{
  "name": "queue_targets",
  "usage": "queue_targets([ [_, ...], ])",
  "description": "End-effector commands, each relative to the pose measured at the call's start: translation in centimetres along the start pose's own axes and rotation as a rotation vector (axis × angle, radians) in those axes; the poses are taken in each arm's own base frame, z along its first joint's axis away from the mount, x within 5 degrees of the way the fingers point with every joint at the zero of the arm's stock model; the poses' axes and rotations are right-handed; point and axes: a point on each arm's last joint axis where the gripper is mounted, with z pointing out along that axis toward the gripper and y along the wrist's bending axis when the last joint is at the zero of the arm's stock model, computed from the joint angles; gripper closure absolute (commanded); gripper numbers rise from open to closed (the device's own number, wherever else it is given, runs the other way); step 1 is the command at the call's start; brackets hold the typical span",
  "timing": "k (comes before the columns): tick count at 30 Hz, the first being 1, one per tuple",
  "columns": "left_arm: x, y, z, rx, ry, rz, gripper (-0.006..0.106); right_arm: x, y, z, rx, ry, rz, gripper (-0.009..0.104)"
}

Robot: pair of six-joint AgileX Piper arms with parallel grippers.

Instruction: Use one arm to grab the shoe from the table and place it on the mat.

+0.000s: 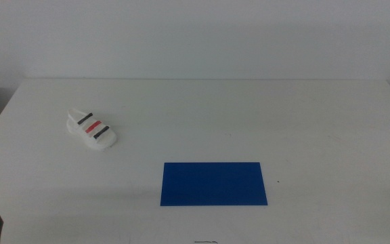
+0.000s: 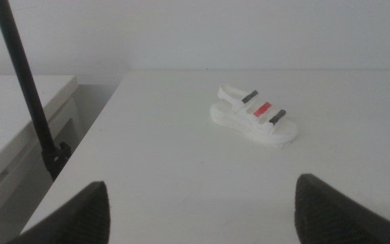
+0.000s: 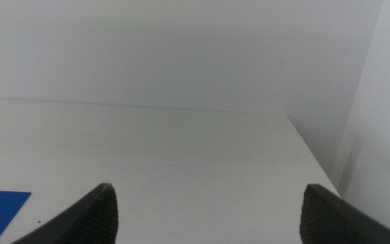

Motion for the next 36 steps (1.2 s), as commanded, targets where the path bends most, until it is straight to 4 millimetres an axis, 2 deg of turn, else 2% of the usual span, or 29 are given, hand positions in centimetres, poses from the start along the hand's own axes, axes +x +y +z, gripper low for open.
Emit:
queue_targets([
  [1, -1.0, -0.1, -0.2, 0.008, -0.107, -0.012, 0.007, -1.4, -0.1, -0.3, 0.008, -0.113, -0.013, 0.001],
  [5, -0.8, -0.1, -0.2, 0.008, -0.091, -0.012, 0.007, -1.4, -0.1, -0.3, 0.008, -0.113, -0.013, 0.001],
  [8, -2.3, 0.0, -0.1, 0.006, -0.029, -0.053, 0.007, -1.4, -0.1, -0.3, 0.008, -0.113, -0.013, 0.001],
  [15, -9.2, -0.3, 2.1, 0.013, 0.241, -0.178, 0.007, -1.4, -0.1, -0.3, 0.008, -0.113, -0.013, 0.001],
  [21, -13.7, -0.4, 5.0, 0.006, 0.421, -0.175, 0.007, -1.4, -0.1, -0.3, 0.008, -0.113, -0.013, 0.001],
  [24, -15.6, -0.5, 6.8, 0.003, 0.477, -0.174, 0.007, -1.4, -0.1, -0.3, 0.008, -0.113, -0.013, 0.001],
  [29, -17.6, -0.6, 10.8, 0.003, 0.56, -0.172, 0.007, -1.4, -0.1, -0.3, 0.008, -0.113, -0.013, 0.001],
  [36, -18.5, -2.4, 17.6, -0.04, 0.68, -0.246, 0.007, -1.4, -0.1, -0.3, 0.008, -0.113, -0.013, 0.001],
])
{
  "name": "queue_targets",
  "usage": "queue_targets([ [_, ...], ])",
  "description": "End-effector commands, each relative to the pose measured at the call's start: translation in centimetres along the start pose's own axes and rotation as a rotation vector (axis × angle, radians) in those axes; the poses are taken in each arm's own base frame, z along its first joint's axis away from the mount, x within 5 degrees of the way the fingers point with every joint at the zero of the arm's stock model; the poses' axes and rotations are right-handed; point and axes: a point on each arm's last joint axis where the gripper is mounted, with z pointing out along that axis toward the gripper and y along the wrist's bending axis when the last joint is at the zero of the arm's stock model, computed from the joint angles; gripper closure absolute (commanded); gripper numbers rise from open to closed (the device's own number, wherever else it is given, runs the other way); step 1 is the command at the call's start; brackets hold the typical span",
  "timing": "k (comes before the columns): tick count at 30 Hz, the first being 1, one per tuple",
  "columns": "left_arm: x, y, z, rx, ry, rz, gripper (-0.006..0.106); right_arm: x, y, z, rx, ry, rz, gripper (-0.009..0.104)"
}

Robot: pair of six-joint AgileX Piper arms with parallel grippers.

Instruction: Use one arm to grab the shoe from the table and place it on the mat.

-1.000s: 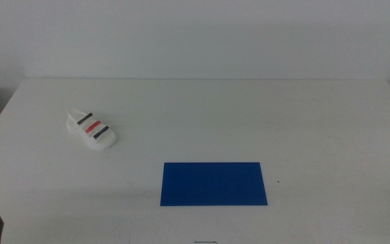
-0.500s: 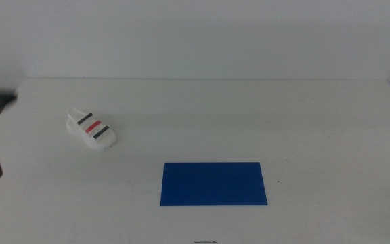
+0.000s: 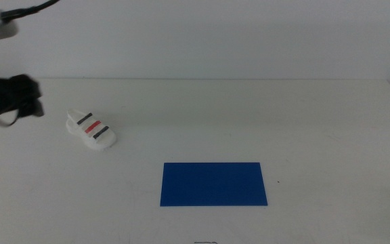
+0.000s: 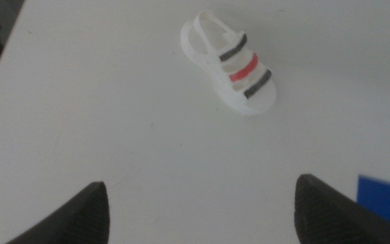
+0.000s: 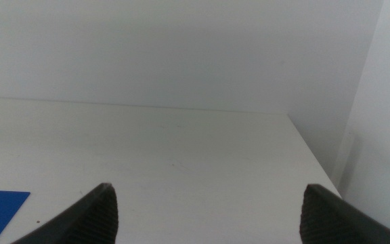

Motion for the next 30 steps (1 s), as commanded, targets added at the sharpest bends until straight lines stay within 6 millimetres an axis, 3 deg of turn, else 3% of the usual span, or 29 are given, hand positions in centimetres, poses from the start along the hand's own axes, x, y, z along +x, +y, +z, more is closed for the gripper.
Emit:
queue_targets([
  [1, -2.4, -1.1, 0.2, -0.006, -0.055, -0.054, 0.007, -1.4, -0.1, -0.3, 0.008, -0.113, -0.013, 0.001],
  [15, -10.6, -5.6, 9.8, -0.086, 0.177, -0.273, 0.007, -1.4, -0.1, -0.3, 0.008, -0.113, -0.013, 0.001],
  [22, -11.5, -6.0, 15.2, -0.143, 0.263, -0.358, 0.007, -1.4, -0.1, -0.3, 0.008, -0.113, -0.013, 0.001],
  [30, -10.4, -5.4, 19.8, -0.184, 0.329, -0.396, 0.007, -1.4, -0.1, -0.3, 0.008, -0.113, -0.013, 0.001],
])
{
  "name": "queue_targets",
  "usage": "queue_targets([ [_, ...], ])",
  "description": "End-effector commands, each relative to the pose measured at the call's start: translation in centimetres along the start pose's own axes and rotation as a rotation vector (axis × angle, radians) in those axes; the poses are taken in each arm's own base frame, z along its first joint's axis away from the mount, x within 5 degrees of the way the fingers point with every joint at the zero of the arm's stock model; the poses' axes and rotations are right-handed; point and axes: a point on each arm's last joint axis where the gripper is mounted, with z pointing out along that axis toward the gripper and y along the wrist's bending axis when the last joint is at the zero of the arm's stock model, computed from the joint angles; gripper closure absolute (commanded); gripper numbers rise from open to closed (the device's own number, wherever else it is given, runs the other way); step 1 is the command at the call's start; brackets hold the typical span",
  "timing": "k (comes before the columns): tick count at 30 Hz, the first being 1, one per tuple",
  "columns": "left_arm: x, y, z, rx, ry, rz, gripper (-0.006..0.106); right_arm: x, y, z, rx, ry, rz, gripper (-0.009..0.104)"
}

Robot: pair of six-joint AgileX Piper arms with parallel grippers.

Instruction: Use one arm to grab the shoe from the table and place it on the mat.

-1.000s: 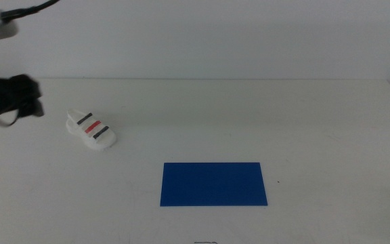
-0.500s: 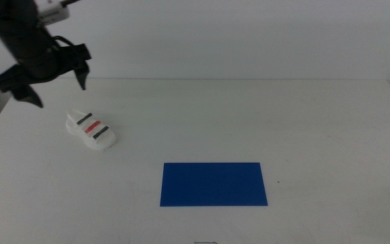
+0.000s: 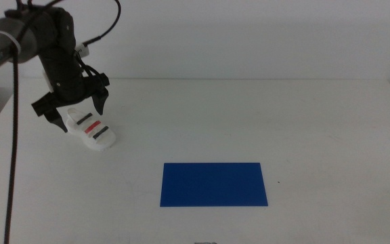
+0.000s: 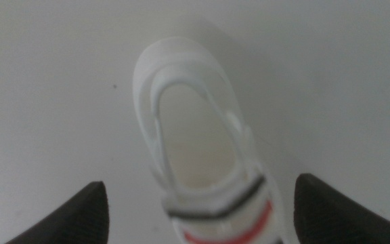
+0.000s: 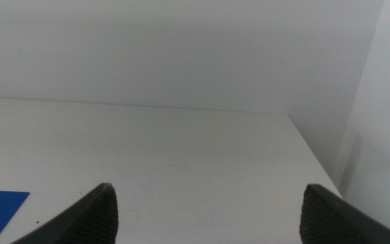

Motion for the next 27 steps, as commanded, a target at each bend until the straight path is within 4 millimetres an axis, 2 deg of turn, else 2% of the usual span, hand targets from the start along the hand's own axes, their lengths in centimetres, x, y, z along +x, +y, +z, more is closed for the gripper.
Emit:
queue_targets([
  [1, -0.6, -0.3, -2.7, 0.065, -0.071, -0.025, 0.007, -1.4, -0.1, -0.3, 0.008, -0.114, -0.013, 0.001],
  [5, -0.8, -0.5, -1.3, 0.061, -0.065, -0.024, 0.011, -1.4, -0.1, -0.3, 0.008, -0.114, -0.013, 0.001],
  [8, -0.8, -0.6, -0.7, 0.054, -0.057, -0.025, 0.019, -1.4, -0.1, -0.3, 0.008, -0.114, -0.013, 0.001],
  [10, -0.8, -0.6, -0.3, 0.051, -0.05, -0.026, 0.028, -1.4, -0.1, -0.3, 0.008, -0.114, -0.013, 0.001],
  [14, -0.5, -0.5, -0.4, 0.044, -0.02, -0.028, 0.056, -1.4, -0.1, -0.3, 0.008, -0.114, -0.013, 0.001],
  [16, -0.3, -0.3, -1.2, 0.046, 0.004, -0.045, 0.071, -1.4, -0.1, -0.3, 0.008, -0.114, -0.013, 0.001],
  [20, 0.7, 0.0, -4.2, 0.078, 0.074, -0.117, 0.091, -1.4, -0.1, -0.3, 0.008, -0.114, -0.013, 0.001],
  [23, 2.1, -0.3, -6.4, 0.088, 0.117, -0.131, 0.097, -1.4, -0.1, -0.3, 0.008, -0.114, -0.013, 0.001],
  [27, 4.9, -1.9, -8.6, 0.1, 0.093, -0.115, 0.099, -1.4, -0.1, -0.3, 0.008, -0.114, -0.013, 0.001],
])
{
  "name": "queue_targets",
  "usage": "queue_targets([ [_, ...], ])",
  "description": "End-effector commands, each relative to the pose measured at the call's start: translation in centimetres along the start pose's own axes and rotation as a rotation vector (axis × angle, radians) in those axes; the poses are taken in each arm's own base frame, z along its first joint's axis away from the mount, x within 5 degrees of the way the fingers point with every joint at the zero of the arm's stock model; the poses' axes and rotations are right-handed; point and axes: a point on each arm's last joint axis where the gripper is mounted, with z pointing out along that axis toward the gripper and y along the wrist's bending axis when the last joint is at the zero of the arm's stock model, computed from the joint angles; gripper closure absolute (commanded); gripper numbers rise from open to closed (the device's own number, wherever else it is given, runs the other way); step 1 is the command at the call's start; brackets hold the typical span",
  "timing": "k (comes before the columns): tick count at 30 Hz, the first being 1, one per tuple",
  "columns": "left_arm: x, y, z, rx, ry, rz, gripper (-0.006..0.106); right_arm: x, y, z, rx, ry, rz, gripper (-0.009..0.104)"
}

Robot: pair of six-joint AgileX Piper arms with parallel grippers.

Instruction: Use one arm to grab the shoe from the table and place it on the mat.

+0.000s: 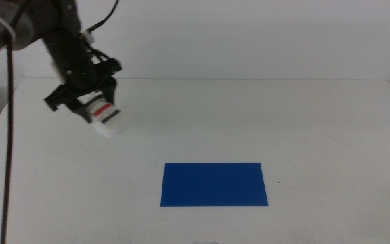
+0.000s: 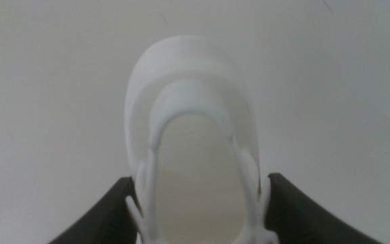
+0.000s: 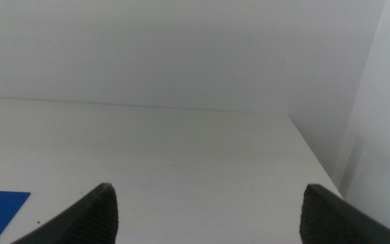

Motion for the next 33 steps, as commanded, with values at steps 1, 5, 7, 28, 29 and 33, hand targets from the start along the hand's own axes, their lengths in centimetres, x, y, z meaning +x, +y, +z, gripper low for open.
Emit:
queue_targets([
  [1, 3.2, -0.8, -4.4, 0.009, 0.011, -0.004, 0.099, -1.4, -0.1, -0.3, 0.008, -0.113, -0.013, 0.001],
  [5, 7.6, -3.3, -5.0, 0.022, 0.013, 0.019, 0.099, -1.4, -0.1, -0.3, 0.008, -0.113, -0.013, 0.001],
  [7, 10.1, -4.7, -4.8, 0.025, 0.014, 0.037, 0.099, -1.4, -0.1, -0.3, 0.008, -0.113, -0.013, 0.001],
  [28, 22.2, -9.9, -0.6, 0.037, 0.042, 0.255, 0.098, -1.4, -0.1, -0.3, 0.008, -0.113, -0.013, 0.001],
  [29, 22.1, -10.0, -0.6, 0.041, 0.03, 0.33, 0.098, -1.4, -0.1, -0.3, 0.008, -0.113, -0.013, 0.001],
  [33, 21.1, -10.0, -0.5, 0.035, -0.033, 0.664, 0.098, -1.4, -0.1, -0.3, 0.008, -0.113, -0.013, 0.001],
])
